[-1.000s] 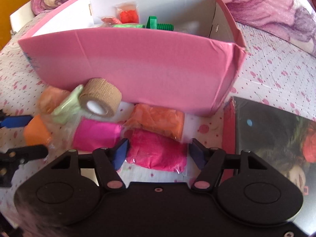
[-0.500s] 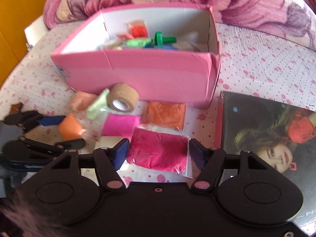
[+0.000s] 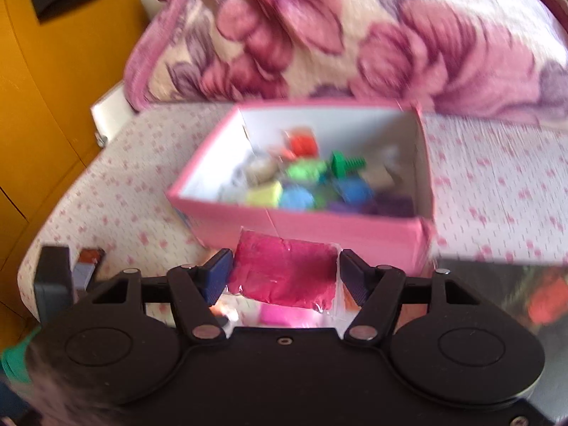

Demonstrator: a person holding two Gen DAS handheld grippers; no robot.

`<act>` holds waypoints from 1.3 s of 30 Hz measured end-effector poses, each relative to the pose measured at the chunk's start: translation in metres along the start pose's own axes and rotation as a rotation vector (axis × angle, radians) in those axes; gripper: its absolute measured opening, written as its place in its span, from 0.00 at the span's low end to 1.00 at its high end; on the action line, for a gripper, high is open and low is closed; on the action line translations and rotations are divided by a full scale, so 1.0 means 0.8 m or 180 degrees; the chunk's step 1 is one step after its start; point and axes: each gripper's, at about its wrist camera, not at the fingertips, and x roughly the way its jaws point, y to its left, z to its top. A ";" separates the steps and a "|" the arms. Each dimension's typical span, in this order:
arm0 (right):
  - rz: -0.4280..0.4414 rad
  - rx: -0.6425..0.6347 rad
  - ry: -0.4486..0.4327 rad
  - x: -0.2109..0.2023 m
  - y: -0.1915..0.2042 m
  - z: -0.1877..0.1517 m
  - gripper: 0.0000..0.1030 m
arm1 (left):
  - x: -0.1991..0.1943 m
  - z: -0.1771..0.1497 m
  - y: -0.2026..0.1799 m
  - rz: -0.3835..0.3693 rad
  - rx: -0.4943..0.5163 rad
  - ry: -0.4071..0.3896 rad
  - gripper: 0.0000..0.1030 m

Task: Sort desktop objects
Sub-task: 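Grasp the pink clay packet with the right tool and lift it, then carry the pink packet over the shoebox and open the right tool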

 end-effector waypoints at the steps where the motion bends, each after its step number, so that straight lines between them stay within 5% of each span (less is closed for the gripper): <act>1: 0.0007 -0.0024 -0.0040 0.002 0.002 0.007 0.64 | 0.000 0.000 0.001 -0.0001 -0.0015 -0.0002 0.57; 15: -0.0110 -0.0196 0.0028 0.082 -0.004 0.083 0.64 | -0.001 0.002 0.009 -0.0051 -0.0197 -0.0059 0.57; 39: -0.0478 -0.0252 0.0826 0.205 -0.038 0.095 0.65 | 0.002 0.002 0.008 -0.0111 -0.0208 -0.0050 0.57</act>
